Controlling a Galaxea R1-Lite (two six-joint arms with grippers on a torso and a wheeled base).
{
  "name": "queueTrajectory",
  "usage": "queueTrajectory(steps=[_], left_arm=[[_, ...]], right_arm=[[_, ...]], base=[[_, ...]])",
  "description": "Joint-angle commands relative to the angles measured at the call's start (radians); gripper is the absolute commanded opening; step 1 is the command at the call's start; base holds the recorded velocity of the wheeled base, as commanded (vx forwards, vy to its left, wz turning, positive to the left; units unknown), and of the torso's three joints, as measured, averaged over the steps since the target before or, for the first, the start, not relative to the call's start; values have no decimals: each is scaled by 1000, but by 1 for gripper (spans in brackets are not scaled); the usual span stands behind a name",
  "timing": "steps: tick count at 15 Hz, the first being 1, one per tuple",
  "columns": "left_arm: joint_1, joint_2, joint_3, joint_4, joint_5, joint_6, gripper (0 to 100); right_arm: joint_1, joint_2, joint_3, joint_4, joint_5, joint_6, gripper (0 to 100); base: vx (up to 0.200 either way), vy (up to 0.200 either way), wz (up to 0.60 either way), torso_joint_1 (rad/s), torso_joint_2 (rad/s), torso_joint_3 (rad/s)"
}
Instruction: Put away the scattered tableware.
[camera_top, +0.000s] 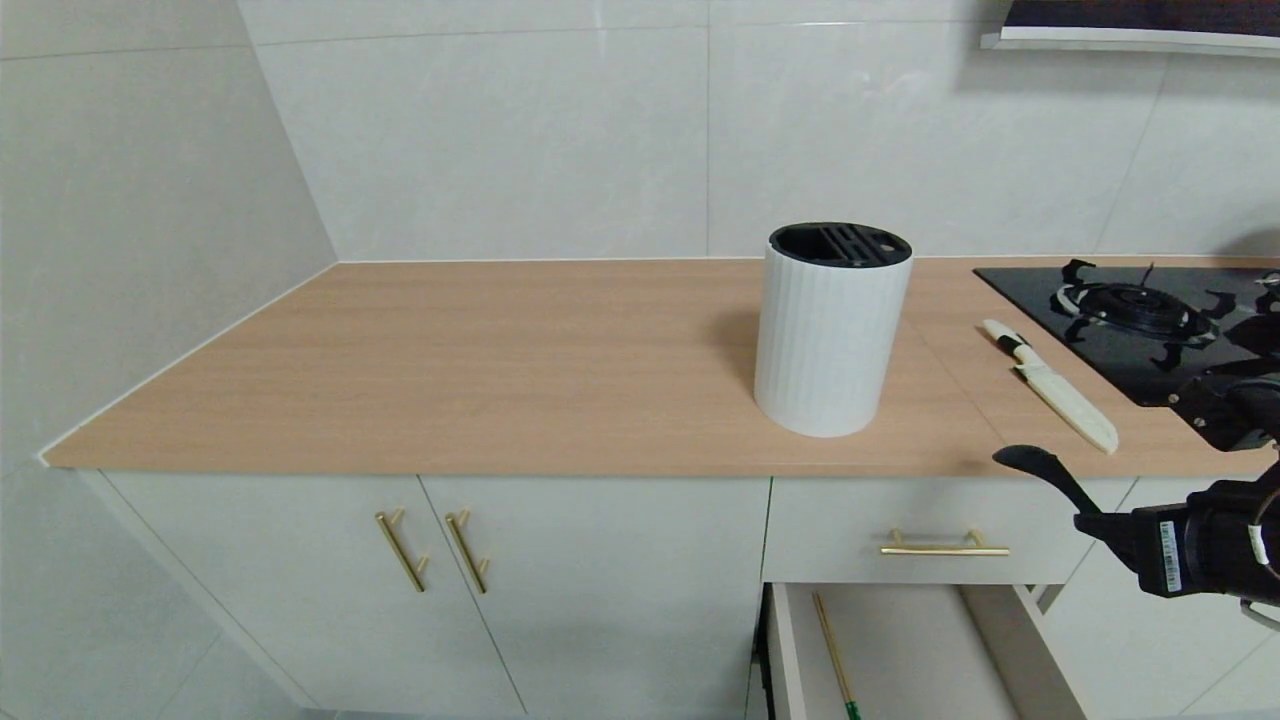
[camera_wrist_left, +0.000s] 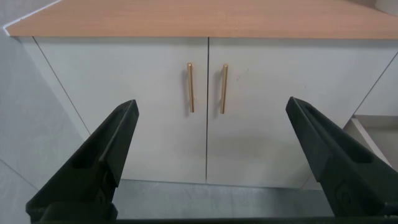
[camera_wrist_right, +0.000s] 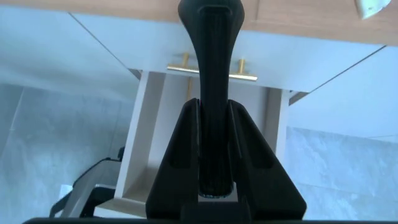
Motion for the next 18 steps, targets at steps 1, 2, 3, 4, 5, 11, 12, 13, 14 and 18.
queueTrajectory(steps=[1,2,3,4,5,11,12,13,14,18], left_arm=[[0,0,0,0,1,0,100],[0,0,0,0,1,-1,100],[0,0,0,0,1,0,100],[0,0,0,0,1,0,100],[0,0,0,0,1,0,100],[0,0,0,0,1,0,100],[0,0,0,0,1,0,100],[0,0,0,0,1,0,100],[0,0,0,0,1,0,100],[0,0,0,0,1,0,100]], right_arm=[[9,3,8,0,0,0,0],[9,6,10,0,1,0,0],[11,7,14,0,1,-2,0],[11,7,16,0,1,-3,0],[12,7,17,0,1,-5,0],[57,17,36,0,0,-5,0],[57,23,37,0,0,-7,0],[58,26,40,0,0,-7,0],[60,30,43,0,0,-7,0],[60,60,43,0,0,-5,0]], base=[[0,0,0,-154,388,227],[0,0,0,-173,442,246],[0,0,0,-203,476,271],[0,0,0,-207,481,276],[0,0,0,-188,481,286],[0,0,0,-175,477,292],[0,0,0,-159,466,300],[0,0,0,-159,461,305],[0,0,0,-154,456,305],[0,0,0,-124,452,321]])
